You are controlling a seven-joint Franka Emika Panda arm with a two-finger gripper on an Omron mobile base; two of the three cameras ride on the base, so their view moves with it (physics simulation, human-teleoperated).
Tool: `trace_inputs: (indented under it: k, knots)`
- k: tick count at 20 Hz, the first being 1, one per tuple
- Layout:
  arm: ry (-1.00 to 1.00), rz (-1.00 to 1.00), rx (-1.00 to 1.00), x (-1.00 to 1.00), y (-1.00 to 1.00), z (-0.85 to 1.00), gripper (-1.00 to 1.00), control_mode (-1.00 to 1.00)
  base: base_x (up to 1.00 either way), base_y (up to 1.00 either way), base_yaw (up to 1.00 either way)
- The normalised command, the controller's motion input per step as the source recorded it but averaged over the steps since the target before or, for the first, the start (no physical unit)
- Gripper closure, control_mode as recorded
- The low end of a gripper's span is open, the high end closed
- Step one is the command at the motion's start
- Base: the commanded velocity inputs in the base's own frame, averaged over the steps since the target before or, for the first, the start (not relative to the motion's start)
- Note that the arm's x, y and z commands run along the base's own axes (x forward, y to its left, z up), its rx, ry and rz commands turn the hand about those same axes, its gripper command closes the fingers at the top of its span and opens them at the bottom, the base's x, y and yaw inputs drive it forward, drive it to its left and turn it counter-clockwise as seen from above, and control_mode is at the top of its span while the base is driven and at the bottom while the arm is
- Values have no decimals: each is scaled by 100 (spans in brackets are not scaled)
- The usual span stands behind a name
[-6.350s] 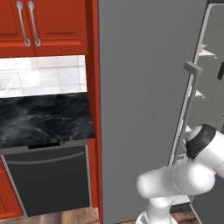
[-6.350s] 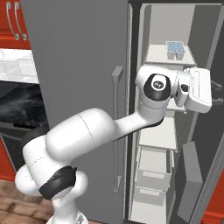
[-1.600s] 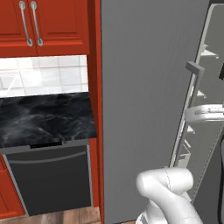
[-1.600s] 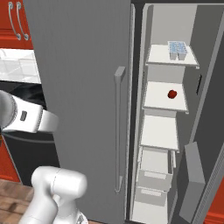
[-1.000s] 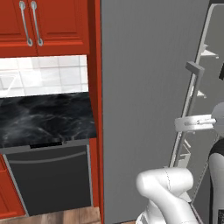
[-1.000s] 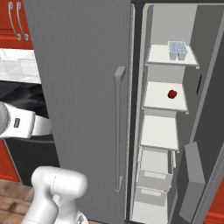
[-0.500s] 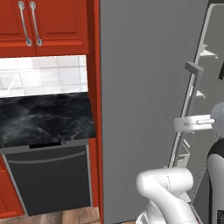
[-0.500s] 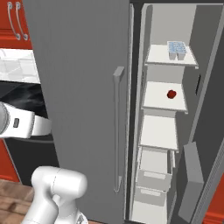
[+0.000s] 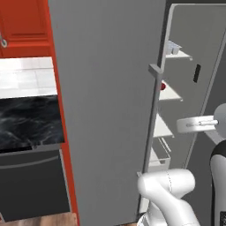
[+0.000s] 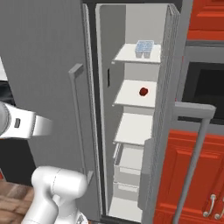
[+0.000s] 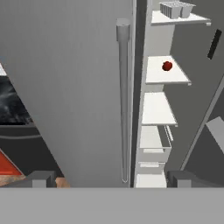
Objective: Open the freezer door, pick up the ice cube tray from the freezer, and place it on the dining counter.
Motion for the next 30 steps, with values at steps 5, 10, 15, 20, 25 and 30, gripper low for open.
trace_inputs:
  k: [5,10,15,20,25,30]
  knots:
    - [0,0,0,0,0,0,-100,100,6,-56,0]
    - [0,0,0,0,0,0,-100,100,21,-30,0]
    - [0,0,0,0,0,0,-100,100,30,-24,-1]
    - [0,0,0,0,0,0,-100,100,45,-29,-4]
    - [0,0,0,0,0,0,-100,100,42,-34,-9]
    - [0,0,0,0,0,0,-100,100,24,-42,-13]
